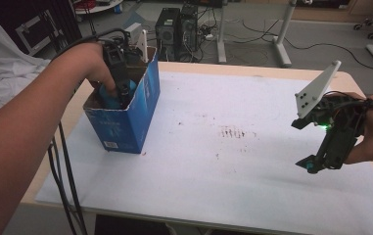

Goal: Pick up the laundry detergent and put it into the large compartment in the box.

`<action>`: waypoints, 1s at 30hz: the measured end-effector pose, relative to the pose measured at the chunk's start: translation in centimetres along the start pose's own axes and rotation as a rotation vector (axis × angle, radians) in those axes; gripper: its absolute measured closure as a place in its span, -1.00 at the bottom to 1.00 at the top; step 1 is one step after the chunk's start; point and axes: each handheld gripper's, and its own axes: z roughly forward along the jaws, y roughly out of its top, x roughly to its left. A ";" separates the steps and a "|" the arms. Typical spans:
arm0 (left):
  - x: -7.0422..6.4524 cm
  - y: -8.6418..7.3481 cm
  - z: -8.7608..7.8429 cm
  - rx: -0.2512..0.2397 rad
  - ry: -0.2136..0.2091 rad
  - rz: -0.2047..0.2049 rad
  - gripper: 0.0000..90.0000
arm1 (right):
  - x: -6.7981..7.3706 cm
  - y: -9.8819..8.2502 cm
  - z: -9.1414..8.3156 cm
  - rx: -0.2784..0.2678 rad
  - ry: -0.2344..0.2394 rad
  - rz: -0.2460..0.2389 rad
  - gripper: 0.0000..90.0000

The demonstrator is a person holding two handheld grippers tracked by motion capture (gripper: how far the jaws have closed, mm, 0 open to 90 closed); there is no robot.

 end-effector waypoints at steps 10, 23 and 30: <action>0.2 0.0 0.1 -0.014 -0.021 -0.004 -0.16 | 0.0 0.3 0.1 0.002 0.002 -0.001 -0.99; 0.1 -0.3 -1.1 -0.050 -0.040 -0.031 -0.31 | -0.1 0.0 -0.1 0.001 -0.003 -0.001 -0.99; -0.1 -0.4 -2.1 -0.049 -0.035 -0.025 -0.37 | -0.1 -0.1 -0.1 0.003 -0.003 -0.001 -0.99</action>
